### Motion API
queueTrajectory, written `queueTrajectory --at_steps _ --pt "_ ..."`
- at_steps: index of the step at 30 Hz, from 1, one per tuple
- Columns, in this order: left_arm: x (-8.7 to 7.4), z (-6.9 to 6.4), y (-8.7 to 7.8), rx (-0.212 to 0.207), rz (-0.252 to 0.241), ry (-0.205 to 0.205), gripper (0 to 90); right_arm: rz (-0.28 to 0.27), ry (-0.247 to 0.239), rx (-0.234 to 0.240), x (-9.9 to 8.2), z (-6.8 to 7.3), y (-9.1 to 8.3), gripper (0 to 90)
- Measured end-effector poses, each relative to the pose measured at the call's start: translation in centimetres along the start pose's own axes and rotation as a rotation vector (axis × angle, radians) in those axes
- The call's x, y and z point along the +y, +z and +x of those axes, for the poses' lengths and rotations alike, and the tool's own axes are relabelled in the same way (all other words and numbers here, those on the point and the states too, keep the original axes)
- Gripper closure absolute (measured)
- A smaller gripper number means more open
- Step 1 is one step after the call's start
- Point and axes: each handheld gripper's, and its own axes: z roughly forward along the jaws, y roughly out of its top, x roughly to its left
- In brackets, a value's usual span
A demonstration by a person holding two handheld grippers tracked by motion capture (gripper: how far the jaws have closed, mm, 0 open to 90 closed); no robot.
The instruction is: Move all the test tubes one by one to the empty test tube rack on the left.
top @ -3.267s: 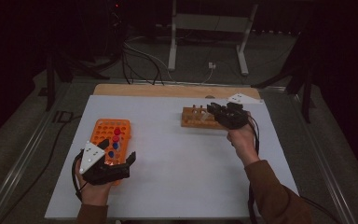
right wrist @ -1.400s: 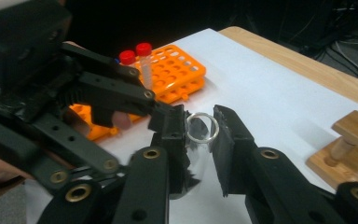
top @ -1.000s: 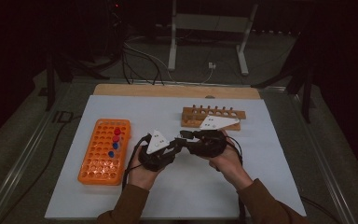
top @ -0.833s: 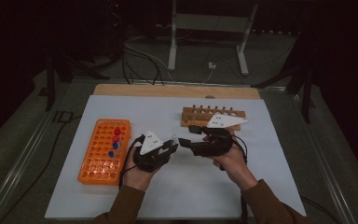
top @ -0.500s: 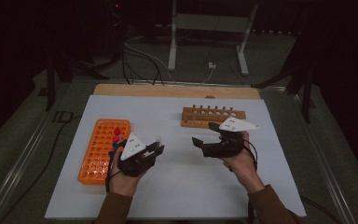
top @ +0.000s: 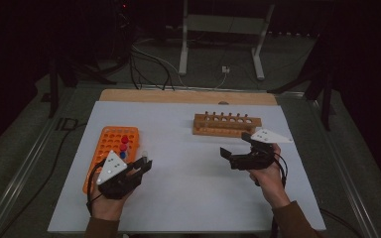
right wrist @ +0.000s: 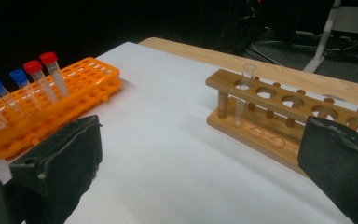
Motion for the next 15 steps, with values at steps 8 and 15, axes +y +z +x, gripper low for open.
queueTrajectory --at_steps 8,15 --pt "-1.6 1.5 -1.7 0.047 0.012 0.003 76.3 -0.005 0.01 -0.007 -0.4 -0.4 -0.3 0.0" --pt "-3.3 2.6 -2.1 0.111 0.037 0.03 76.4 -0.011 0.014 -0.011 -0.4 -0.5 -0.5 0.1"
